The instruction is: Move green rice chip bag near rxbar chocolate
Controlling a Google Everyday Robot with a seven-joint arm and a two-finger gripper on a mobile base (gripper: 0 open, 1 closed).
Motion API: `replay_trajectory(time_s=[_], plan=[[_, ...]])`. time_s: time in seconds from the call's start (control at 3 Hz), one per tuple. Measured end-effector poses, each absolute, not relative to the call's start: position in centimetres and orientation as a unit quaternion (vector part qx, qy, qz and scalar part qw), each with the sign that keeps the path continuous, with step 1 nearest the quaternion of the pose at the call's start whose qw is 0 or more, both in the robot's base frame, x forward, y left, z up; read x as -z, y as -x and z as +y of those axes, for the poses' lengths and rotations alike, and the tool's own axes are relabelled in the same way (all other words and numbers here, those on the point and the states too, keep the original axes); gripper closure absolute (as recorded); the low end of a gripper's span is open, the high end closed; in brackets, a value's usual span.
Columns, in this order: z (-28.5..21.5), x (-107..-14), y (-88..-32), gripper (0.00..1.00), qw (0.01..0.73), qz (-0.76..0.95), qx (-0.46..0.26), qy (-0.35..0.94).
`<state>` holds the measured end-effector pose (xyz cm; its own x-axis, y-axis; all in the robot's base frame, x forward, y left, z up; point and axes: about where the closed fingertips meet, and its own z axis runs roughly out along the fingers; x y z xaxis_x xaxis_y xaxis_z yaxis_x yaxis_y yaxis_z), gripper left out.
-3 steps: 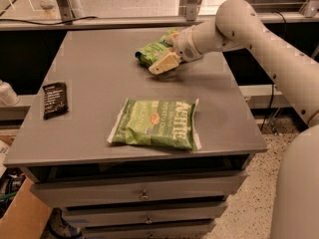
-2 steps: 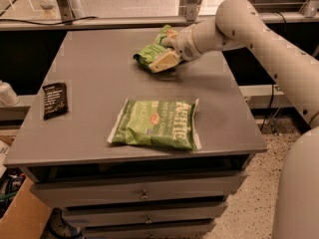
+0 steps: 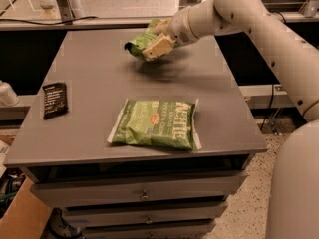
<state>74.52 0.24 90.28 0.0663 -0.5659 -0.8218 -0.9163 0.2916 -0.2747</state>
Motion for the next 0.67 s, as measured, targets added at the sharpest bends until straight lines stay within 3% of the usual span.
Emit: replay_trajectory(time_s=[0.67], plan=[[8.7,-94.6,-72.9,1.00,0.477,0.515,-0.245,0.669]])
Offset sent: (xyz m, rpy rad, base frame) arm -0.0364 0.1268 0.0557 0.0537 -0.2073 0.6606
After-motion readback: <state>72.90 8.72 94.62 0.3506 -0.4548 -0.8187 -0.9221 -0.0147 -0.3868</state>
